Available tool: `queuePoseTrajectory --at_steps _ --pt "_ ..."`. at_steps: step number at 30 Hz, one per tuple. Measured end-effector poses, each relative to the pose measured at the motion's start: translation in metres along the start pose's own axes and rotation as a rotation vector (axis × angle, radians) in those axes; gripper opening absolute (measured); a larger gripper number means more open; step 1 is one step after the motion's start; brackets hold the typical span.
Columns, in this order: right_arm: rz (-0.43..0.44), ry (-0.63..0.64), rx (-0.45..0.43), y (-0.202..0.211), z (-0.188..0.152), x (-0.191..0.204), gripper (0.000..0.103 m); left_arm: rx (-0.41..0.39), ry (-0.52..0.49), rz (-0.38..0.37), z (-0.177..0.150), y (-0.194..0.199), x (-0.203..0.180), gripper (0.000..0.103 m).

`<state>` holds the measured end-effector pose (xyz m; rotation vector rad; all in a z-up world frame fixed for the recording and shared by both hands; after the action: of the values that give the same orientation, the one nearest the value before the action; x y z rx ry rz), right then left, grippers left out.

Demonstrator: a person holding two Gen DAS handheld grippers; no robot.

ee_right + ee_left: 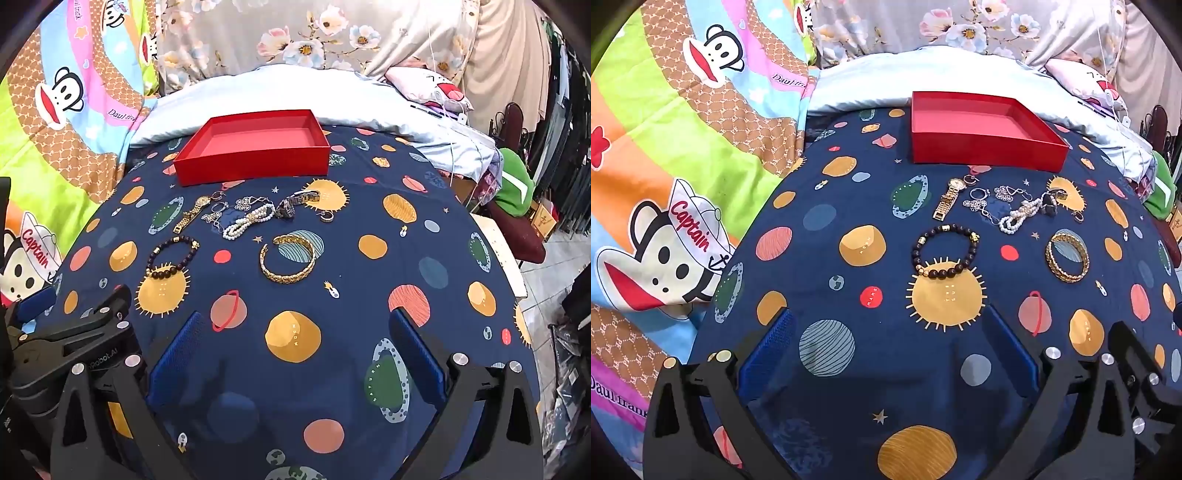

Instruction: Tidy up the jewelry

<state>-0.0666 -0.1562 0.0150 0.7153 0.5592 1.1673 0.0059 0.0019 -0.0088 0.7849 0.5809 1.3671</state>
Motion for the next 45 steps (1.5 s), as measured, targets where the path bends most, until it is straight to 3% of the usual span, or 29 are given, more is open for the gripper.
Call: queuePoseTrajectory --at_steps 45 --pt "0.003 -0.005 0.000 -0.0011 0.0003 -0.0008 0.098 0.001 0.002 -0.001 0.0006 0.0001 -0.0001 0.098"
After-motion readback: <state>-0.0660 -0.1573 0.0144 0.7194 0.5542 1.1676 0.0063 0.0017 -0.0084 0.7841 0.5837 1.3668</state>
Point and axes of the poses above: each gripper's, at about its wrist camera, not at the fingertips, and y roughly against the way its jaws point, x to its left, z to its top, the point moved 1 cm from there along -y, roughly the way its jaws point
